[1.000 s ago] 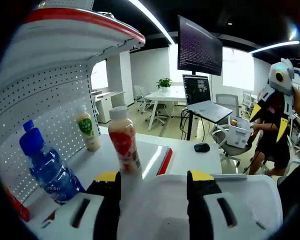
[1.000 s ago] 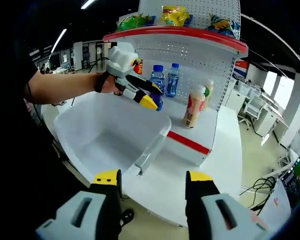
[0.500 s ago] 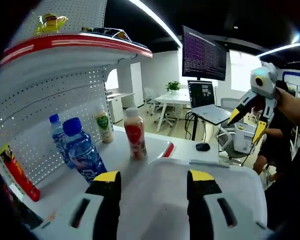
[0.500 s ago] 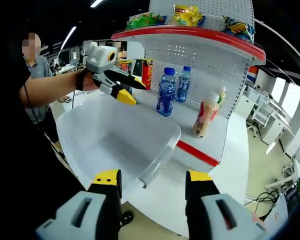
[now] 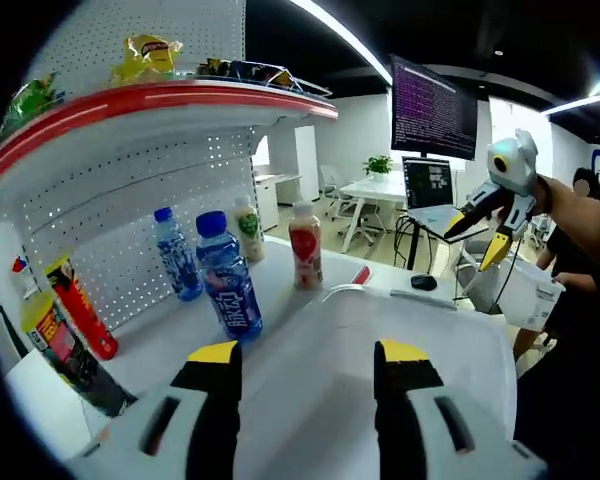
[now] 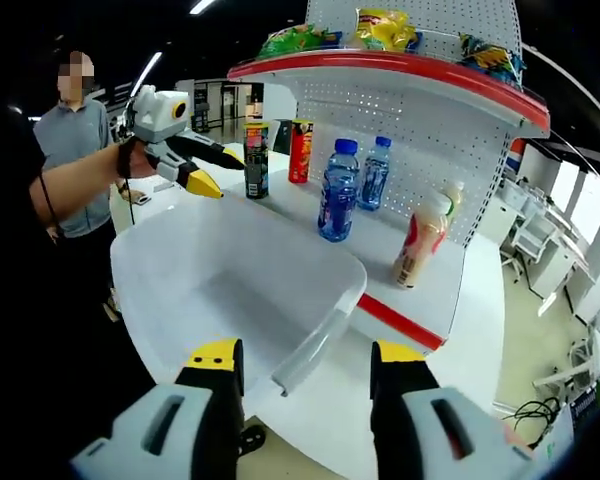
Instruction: Place the items from the shopping basket onto the snack and drink counter
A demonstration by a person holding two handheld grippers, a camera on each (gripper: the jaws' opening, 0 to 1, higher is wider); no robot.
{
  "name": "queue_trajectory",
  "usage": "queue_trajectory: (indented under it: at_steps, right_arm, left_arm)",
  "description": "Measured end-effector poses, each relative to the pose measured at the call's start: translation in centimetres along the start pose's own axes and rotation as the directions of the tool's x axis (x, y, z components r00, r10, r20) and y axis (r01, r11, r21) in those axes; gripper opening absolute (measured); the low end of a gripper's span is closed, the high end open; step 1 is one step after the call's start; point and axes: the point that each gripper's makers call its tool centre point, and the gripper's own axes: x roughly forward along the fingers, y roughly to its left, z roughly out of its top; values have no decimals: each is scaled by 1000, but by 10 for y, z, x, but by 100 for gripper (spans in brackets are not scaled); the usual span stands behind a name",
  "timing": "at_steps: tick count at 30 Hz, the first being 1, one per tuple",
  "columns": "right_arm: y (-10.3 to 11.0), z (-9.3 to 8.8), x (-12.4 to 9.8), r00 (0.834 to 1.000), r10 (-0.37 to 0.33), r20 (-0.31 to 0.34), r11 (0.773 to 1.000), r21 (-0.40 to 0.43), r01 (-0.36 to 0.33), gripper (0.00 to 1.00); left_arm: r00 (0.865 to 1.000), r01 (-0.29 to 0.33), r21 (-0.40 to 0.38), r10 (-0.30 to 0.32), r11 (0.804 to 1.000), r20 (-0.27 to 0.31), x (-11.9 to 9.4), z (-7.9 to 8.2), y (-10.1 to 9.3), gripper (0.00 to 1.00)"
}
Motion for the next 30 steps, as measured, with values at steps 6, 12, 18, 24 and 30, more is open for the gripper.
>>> queue_trajectory:
  at_steps: [6, 12, 18, 24, 30]
  right_arm:
    - [-3, 3, 5, 1000, 7, 3, 1000, -2, -7, 49]
    - [-9, 6, 7, 1000, 6, 7, 1000, 10, -6, 49]
    - [-11, 7, 11, 1000, 10, 4, 1000, 13, -10, 49]
    - [-14, 9, 14, 1000, 14, -3, 1000, 8, -14, 49]
    - [-18, 11, 16, 1000, 9, -12, 1000, -2, -9, 49]
  left_arm:
    - [999, -36, -45, 36, 998, 7, -33, 1, 8, 54]
    - [997, -69, -39, 68, 997, -21, -55, -5, 13, 54]
    - [996, -83, -58, 82, 995, -19, -66, -7, 15, 54]
    - [995, -102, -90, 102, 991, -2, -76, -4, 19, 54]
    - [987, -159, -84, 158, 984, -15, -88, -7, 27, 53]
